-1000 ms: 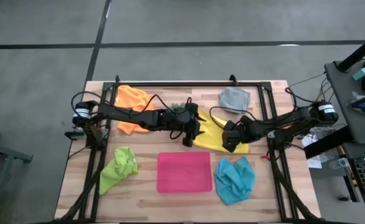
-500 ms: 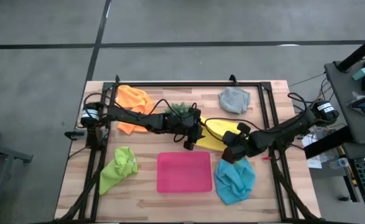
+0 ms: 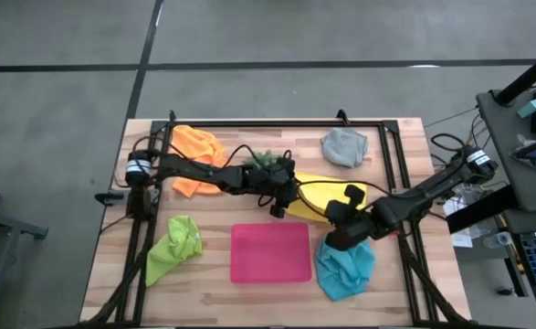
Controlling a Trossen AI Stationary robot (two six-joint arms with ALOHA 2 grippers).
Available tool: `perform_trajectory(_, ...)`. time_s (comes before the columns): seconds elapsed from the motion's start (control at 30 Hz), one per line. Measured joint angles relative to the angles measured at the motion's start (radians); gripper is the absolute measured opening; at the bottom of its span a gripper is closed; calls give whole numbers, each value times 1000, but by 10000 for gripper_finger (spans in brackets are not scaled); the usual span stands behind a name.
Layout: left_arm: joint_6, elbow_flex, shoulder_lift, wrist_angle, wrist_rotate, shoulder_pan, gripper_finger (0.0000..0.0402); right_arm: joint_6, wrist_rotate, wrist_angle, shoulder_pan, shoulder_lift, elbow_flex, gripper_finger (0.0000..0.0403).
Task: Fold microfiber towels
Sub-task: Fold the yellow microfiber cloth
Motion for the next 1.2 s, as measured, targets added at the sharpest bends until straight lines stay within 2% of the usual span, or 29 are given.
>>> perform_trajectory(0.33, 40, 1, 22, 48, 0, 10, 216, 15, -3, -97, 75, 0, 75, 8)
perform_trajectory(0.57, 57, -10, 22, 56, 3, 19, 179, -6, -5, -95, 159, 3, 70, 8)
perform_trajectory(0.8, -25, -10, 22, 89, 13, 18, 167, 126, -110, -54, 204, 4, -19, 8)
perform_trajectory(1.0, -149, 1, 19, -32, 159, 18, 188, 193, -149, 45, 244, 4, -100, 8)
perform_trajectory(1.2, -257, 2, 17, -89, 139, 19, 217, 218, -146, 91, 251, 4, -131, 8)
